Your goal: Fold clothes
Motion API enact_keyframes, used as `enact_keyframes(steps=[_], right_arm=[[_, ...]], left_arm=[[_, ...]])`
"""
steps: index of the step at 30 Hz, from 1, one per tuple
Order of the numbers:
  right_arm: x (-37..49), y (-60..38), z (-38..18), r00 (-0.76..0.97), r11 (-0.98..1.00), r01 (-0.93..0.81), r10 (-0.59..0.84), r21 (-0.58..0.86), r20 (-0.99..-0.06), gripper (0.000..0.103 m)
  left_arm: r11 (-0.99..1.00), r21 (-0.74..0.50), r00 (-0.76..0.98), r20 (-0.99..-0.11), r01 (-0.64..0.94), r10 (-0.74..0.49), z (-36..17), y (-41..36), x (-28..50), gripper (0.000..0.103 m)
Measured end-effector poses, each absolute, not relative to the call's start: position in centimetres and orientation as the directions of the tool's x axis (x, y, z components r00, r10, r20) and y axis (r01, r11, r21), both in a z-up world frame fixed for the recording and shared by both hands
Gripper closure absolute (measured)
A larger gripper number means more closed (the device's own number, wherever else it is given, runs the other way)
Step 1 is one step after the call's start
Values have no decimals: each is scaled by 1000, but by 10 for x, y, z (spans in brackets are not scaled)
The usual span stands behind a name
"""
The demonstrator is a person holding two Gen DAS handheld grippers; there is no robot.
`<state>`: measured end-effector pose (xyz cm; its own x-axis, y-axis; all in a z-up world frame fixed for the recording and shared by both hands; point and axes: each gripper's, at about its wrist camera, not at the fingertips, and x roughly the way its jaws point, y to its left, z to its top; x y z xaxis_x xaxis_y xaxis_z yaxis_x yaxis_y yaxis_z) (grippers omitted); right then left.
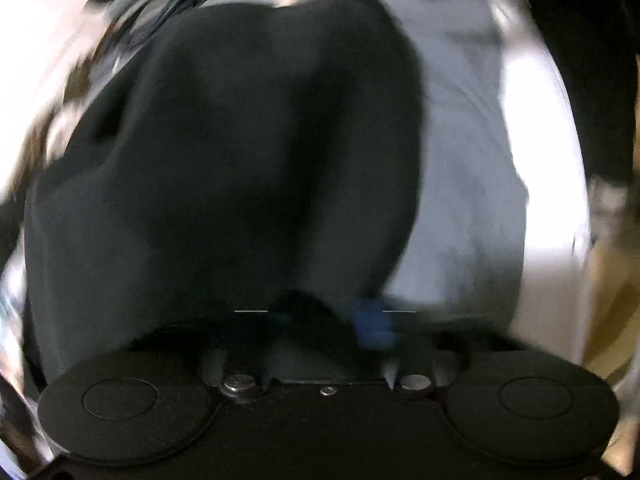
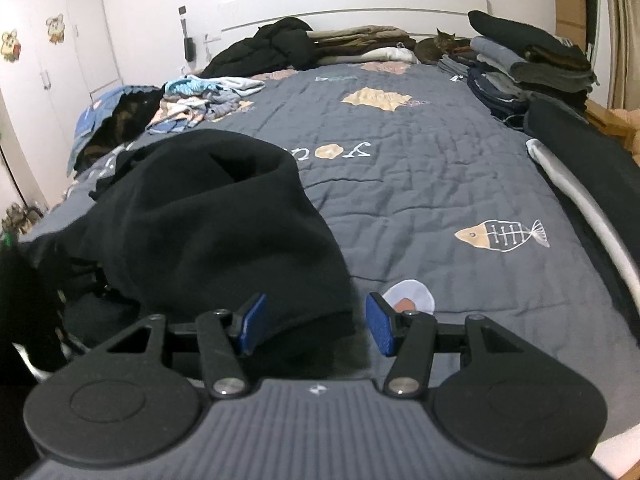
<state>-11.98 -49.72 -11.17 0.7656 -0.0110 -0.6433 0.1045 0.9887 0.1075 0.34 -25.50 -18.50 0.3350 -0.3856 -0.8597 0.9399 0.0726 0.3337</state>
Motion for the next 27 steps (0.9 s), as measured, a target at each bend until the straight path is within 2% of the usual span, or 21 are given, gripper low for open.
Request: enact_keyframes(steps=[6, 14, 27], right_arm=[[-111, -493, -119, 766, 998, 62, -27, 32, -643, 49], [-84, -458, -150, 777, 980, -133, 12, -146, -629, 47], [-47, -404, -202, 785, 816, -406, 80, -411, -615, 43]], left_arm=[[314, 200, 342, -789, 928, -510, -116, -220, 52, 97], [492, 99, 409, -708, 865, -576, -54, -176, 95, 97], [593, 119, 525, -624, 796, -579, 4, -153, 115, 97]])
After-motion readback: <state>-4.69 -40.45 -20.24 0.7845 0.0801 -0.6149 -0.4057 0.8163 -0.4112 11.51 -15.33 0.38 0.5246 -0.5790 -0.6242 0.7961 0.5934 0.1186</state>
